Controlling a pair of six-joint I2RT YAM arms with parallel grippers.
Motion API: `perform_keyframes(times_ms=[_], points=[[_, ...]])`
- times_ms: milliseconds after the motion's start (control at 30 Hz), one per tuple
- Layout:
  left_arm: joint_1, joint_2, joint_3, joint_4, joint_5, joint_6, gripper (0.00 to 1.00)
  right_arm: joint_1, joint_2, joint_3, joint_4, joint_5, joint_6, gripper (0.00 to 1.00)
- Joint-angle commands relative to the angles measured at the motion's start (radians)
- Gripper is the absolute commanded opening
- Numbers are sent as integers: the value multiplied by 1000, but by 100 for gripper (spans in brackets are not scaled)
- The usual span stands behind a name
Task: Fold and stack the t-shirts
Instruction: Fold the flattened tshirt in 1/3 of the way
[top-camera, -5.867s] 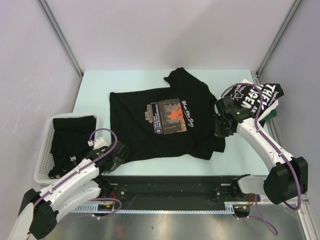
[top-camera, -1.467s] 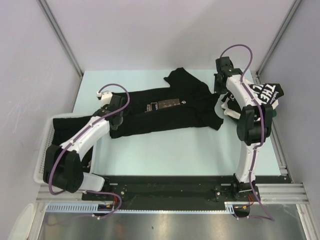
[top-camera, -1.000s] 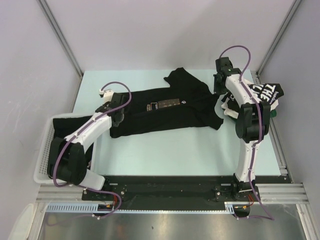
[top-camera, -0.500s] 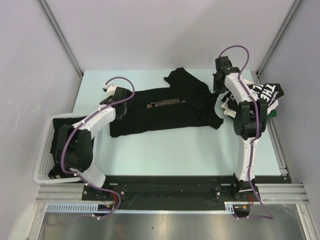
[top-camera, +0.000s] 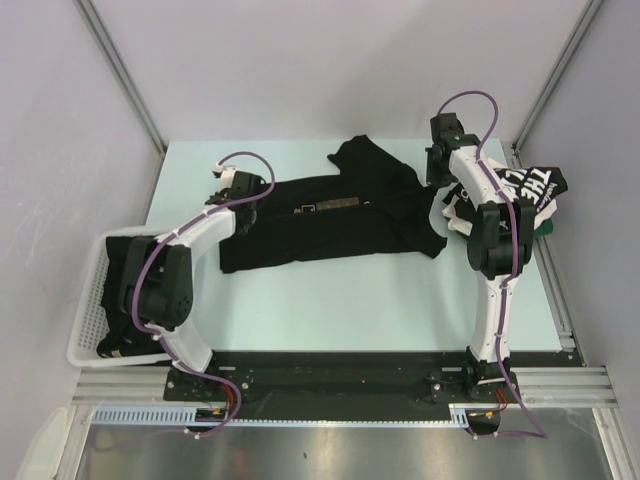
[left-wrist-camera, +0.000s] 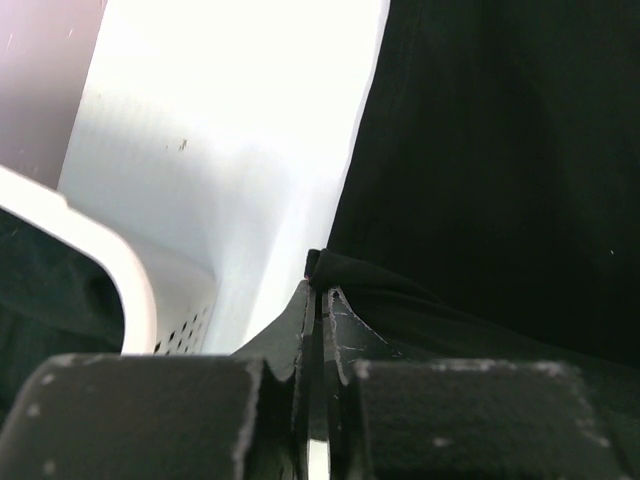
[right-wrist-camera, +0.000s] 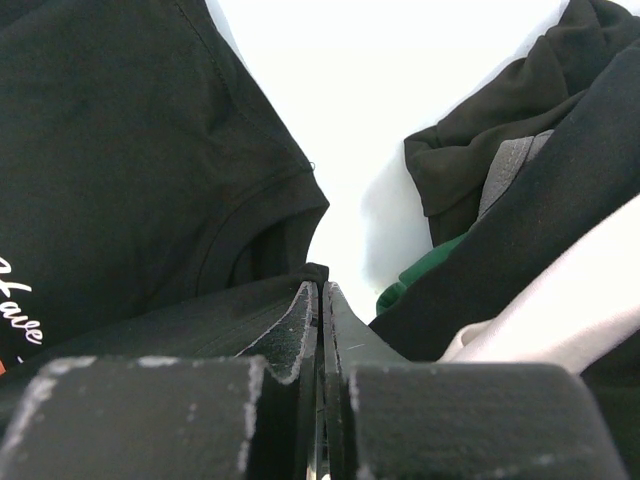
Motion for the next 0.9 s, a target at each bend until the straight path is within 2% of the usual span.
perform_keyframes(times_ms=[0, 267, 400, 433, 567, 867], points=[[23, 21, 39, 42, -49, 52, 8, -14, -1, 10, 20, 41, -20, 0], [30, 58, 53, 60, -38, 70, 21, -14, 2, 4, 20, 38, -17, 0], [32, 58, 55, 62, -55, 66, 46, -14, 2, 4, 26, 43, -19, 0], [32, 55, 56, 63, -58, 67, 55, -9, 0, 4, 25, 47, -17, 0], [30, 29, 59, 49, -55, 64, 62, -5, 5, 4, 34, 55, -22, 0], [30, -90, -20, -1, -12, 1, 63, 8, 34, 16, 48, 46, -20, 0]])
